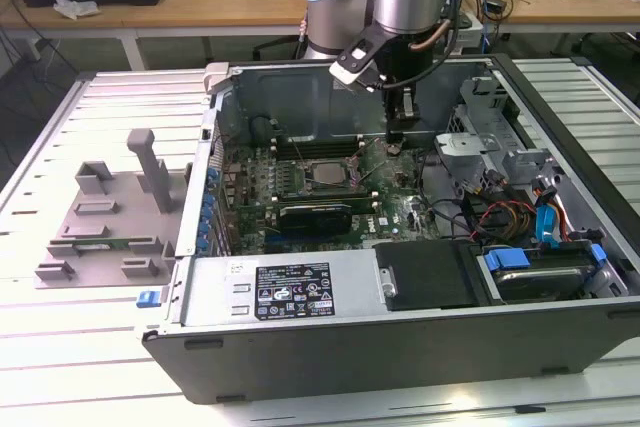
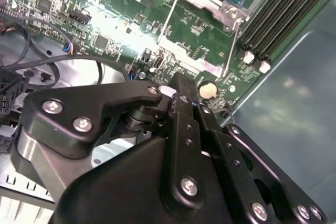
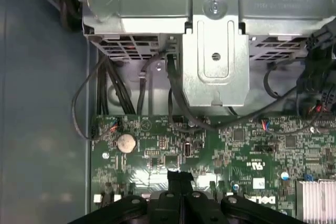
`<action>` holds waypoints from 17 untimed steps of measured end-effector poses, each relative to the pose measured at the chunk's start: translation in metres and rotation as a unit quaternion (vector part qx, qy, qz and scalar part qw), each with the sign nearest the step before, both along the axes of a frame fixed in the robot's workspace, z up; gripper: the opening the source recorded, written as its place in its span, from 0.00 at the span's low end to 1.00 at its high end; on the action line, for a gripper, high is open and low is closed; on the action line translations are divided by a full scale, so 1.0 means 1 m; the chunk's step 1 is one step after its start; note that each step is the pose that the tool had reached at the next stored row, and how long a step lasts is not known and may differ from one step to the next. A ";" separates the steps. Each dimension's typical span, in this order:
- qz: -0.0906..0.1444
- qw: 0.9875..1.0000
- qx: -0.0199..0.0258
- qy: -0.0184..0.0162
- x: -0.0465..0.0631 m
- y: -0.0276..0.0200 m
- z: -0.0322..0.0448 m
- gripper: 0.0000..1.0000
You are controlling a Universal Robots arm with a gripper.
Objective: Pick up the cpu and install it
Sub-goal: 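Close the cpu cover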
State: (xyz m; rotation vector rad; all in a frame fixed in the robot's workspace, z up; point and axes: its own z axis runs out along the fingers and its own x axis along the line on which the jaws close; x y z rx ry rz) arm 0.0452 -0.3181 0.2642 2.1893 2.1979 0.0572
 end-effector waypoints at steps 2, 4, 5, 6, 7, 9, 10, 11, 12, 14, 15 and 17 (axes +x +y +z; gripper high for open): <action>0.000 1.000 0.000 0.002 0.006 0.0000 -0.0052 0.11; 0.000 1.000 0.000 0.004 0.007 0.0000 -0.0117 0.11; 0.000 1.000 0.000 0.005 0.008 0.0000 -0.0171 0.11; 0.000 1.000 0.000 0.005 0.008 0.0000 -0.0191 0.11; 0.000 1.000 0.000 0.006 0.008 0.0000 -0.0220 0.11; 0.000 1.000 0.000 0.007 0.008 0.0000 -0.0223 0.11; 0.000 1.000 0.000 0.007 0.008 0.0000 -0.0224 0.11; 0.000 1.000 0.000 0.013 0.008 0.0000 -0.0228 0.11; 0.000 1.000 0.000 0.018 0.008 0.0000 -0.0227 0.11; 0.000 1.000 0.000 0.019 0.008 0.0000 -0.0227 0.11; 0.000 1.000 0.000 0.019 0.008 0.0000 -0.0227 0.11; 0.000 1.000 0.000 0.019 0.008 0.0000 -0.0227 0.11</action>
